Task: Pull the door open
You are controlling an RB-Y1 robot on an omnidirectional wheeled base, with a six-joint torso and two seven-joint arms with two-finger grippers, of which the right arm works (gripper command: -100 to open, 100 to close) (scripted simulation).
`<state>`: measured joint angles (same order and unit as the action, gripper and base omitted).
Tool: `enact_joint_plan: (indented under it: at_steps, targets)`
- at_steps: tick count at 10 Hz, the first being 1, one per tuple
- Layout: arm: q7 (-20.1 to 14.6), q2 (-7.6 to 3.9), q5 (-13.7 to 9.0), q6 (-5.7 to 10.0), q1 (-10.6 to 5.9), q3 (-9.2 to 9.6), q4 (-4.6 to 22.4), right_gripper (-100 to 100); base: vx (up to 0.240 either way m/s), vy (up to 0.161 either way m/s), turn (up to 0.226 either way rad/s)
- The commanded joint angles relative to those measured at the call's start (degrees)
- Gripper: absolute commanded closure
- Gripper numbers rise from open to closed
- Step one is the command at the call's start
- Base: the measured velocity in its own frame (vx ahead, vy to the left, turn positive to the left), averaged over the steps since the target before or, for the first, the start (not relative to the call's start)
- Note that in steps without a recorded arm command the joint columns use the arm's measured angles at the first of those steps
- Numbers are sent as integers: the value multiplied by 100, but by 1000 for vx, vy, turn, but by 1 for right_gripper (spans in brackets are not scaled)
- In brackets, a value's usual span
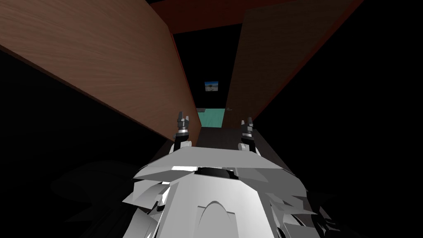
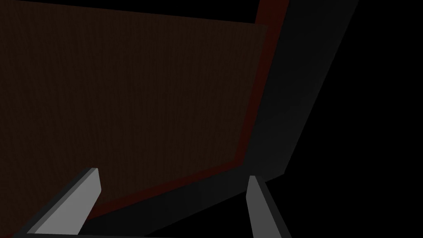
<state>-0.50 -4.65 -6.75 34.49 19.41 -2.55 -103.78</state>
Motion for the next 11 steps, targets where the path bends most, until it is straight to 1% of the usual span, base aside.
enact_joint_plan:
  at_steps: [1, 2, 3, 7, 8, 10, 11]
  targets:
    - [-18, -29, 4, 60, -105, -7, 286, -100, 98, -25, 59]
    - [-31, -52, 3, 97, -182, -18, 443, -100, 84, -16, 39]
    - [-31, -52, 3, 97, -182, -18, 491, -100, 63, -13, 8]
    - [-89, -143, 2, 254, -509, -65, 1259, -100, 87, -19, 47]
    - [-89, -143, 2, 254, -509, -65, 1297, -100, 67, -24, 16]
    - [-119, -187, 1, 334, -676, -89, 1653, -100, 64, -26, 38]
    - [-119, -187, 1, 334, -676, -89, 1709, -100, 57, -23, 20]
